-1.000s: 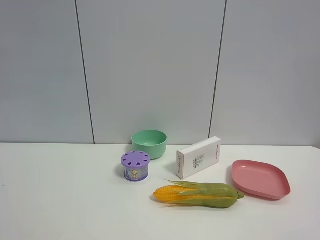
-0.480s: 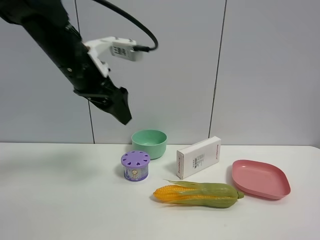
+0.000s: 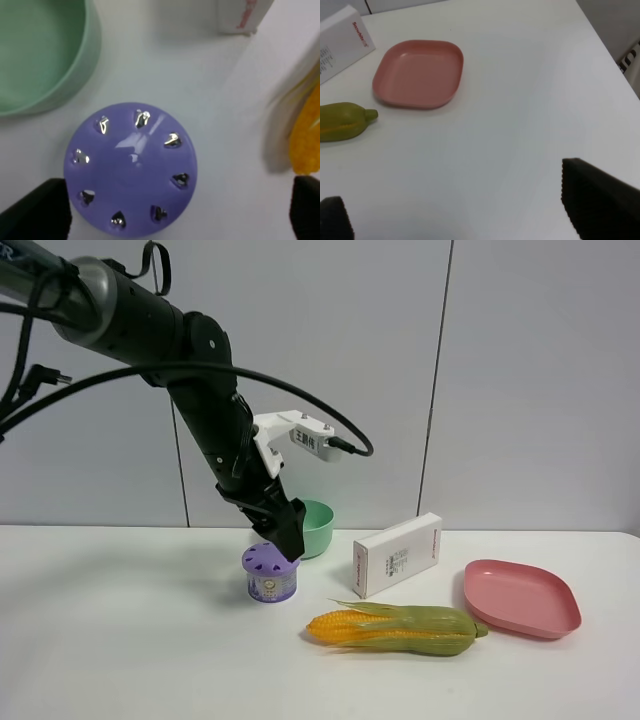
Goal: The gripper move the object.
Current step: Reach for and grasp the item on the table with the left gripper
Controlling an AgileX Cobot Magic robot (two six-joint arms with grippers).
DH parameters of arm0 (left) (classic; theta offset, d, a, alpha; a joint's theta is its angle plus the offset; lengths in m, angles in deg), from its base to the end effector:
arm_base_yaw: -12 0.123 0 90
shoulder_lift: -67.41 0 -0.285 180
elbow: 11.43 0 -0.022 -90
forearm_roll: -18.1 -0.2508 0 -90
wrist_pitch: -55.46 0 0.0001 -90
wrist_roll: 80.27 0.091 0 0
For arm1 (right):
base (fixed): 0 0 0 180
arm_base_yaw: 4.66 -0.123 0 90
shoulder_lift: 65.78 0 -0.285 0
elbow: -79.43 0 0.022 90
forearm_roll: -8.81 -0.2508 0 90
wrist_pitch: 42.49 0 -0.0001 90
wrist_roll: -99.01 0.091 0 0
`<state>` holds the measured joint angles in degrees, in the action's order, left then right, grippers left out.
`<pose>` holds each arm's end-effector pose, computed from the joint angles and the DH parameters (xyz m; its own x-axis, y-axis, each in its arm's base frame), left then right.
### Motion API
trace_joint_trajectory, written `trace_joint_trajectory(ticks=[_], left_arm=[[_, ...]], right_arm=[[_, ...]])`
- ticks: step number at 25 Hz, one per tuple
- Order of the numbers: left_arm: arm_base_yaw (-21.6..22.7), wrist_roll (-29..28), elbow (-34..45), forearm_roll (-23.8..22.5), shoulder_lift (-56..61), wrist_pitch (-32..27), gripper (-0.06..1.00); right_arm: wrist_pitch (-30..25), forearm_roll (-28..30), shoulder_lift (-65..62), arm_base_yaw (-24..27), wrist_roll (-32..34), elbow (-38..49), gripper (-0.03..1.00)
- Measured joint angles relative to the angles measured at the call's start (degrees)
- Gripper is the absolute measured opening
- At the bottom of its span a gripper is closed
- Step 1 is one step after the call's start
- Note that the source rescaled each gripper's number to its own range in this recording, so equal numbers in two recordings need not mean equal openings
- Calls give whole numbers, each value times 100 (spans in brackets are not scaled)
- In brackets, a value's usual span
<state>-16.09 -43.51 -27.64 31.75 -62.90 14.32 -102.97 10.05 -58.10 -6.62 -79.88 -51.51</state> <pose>0.4000 -0.2295 0.1769 -0.4798 0.7539 -0.4489 0.8234 0.5636 0.0664 -0.0039 -0.0018 0.2753 -0.4572 -0.0069 -0.8893 -0.0135 0.9999 -0.0009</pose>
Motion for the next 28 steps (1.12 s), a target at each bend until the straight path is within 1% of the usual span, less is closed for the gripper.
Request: trace_joint_trajectory(ticks=[6,9,15,16,17,19,20,21,23,28], left_arm=[[15,124,-10,-337,-232,272,56],[37,187,-23,-356,-232,366,56],[97,523,-23,-356,-232,441,56],[109,559,-23,-356,-232,472,57],[115,575,-23,-356,-250,526,64],[120,586,-23,-356,-296,562,84],[120,586,-23,-356,-343,562,91],[120,586,-23,-356,-374,568,95],[120,586,-23,-356,-467,568,98],[120,581,-23,-356,-635,593,100]], right_arm=[[0,0,0,0,0,0,100],[0,0,0,0,0,0,100],[0,0,0,0,0,0,100],[0,0,0,0,0,0,100],[0,0,0,0,0,0,100],[0,0,0,0,0,0,100],[0,0,0,0,0,0,100],[0,0,0,0,0,0,100],[0,0,0,0,0,0,100],[0,0,0,0,0,0,100]])
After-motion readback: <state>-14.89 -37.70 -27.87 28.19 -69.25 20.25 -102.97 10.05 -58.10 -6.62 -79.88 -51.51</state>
